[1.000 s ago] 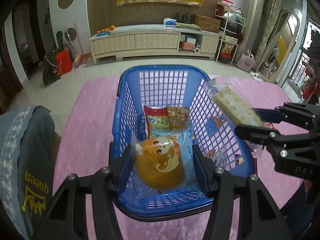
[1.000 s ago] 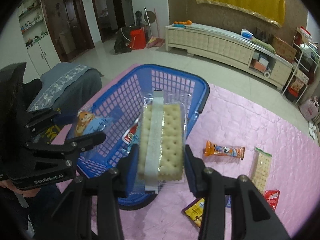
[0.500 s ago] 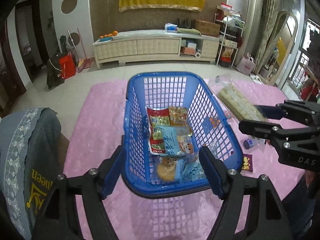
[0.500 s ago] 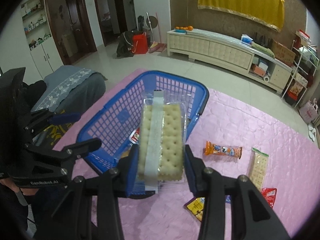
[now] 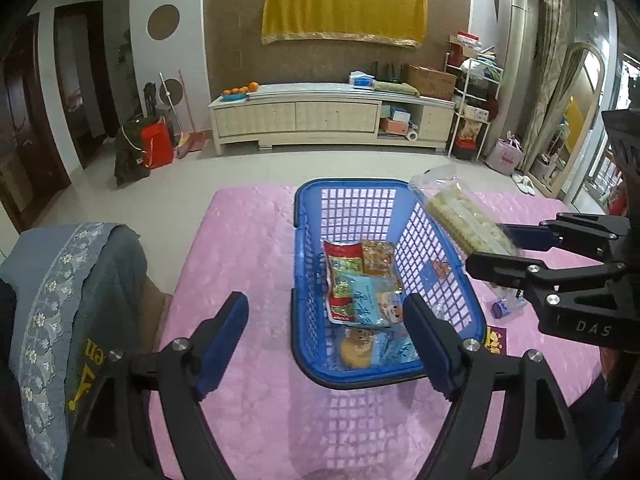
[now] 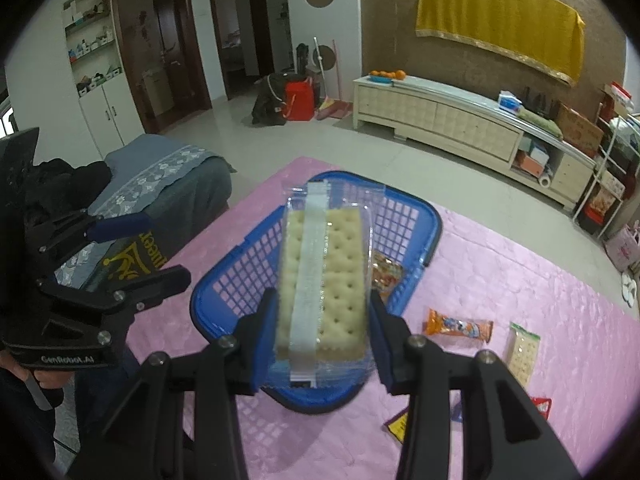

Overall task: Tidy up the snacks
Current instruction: 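Open the left gripper over the basket while the right gripper lowers the cracker pack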

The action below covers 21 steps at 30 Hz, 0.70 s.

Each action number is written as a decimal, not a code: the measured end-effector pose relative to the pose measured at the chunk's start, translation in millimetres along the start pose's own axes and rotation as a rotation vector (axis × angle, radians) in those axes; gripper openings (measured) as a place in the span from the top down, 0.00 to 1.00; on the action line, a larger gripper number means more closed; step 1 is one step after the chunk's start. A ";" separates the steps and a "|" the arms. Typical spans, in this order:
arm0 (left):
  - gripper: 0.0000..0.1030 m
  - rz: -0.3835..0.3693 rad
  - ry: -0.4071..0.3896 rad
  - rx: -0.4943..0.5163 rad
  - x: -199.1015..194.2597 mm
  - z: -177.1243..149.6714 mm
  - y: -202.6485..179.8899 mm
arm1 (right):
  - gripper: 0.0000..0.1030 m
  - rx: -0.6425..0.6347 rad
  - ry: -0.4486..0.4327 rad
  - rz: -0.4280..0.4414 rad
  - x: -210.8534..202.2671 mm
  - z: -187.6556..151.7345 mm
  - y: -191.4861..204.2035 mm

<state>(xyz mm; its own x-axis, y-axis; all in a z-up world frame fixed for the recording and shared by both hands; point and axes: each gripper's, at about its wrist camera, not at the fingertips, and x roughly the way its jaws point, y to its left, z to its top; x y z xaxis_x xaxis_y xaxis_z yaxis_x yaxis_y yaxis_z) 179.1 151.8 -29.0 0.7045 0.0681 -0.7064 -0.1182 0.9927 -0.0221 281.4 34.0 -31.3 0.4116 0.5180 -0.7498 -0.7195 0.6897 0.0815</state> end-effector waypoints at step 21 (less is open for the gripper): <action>0.24 0.009 0.059 -0.065 41.0 -15.0 45.5 | 0.54 0.026 0.152 0.045 81.7 2.4 21.0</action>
<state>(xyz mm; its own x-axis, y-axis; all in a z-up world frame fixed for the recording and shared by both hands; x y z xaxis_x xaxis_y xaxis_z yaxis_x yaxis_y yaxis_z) 192.1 198.3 -69.6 0.6609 0.0691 -0.7473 -0.1705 0.9835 -0.0599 301.3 92.0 -89.3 0.2880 0.4675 -0.8358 -0.7198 0.6813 0.1331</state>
